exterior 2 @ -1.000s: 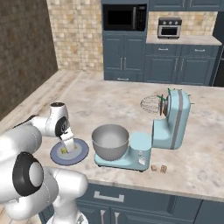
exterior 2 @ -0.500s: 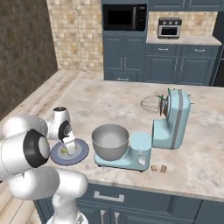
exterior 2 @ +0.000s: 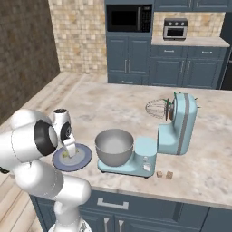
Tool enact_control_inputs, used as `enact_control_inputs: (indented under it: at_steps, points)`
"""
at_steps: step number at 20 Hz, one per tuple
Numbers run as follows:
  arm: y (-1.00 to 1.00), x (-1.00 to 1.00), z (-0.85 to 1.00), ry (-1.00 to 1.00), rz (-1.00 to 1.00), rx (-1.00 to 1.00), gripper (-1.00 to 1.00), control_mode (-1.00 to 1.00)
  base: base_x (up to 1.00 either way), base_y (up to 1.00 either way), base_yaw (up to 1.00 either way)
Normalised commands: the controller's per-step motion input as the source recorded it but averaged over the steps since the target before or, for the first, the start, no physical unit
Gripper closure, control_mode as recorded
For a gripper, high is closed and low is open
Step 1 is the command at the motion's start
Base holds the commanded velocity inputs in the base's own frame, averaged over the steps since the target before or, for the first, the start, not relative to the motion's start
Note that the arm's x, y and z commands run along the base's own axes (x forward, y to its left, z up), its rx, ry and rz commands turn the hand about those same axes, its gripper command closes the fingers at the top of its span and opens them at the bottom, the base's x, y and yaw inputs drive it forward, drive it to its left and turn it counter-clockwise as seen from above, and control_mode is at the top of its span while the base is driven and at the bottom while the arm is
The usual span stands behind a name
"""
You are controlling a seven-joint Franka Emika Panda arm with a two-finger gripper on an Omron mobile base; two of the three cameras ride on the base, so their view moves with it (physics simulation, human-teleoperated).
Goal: Add butter and sugar cubes to the stand mixer bowl and then turn on the stand mixer to begin making frosting.
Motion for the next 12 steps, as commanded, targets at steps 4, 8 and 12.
enact_control_inputs:
  at_steps: [4, 8, 12]
  points:
    - [0.0, 0.0, -0.48, -0.06, 0.0, 0.02, 1.0, -1.0, 0.0, 0.0, 0.0]
    - [-0.02, -0.02, 0.05, -0.1, 0.0, 0.0, 1.0, -1.0, 0.0, 0.0, 0.0]
    - [-0.16, -0.17, 0.49, -0.1, -0.04, 0.0, 1.0, -1.0, 0.0, 0.0, 0.0]
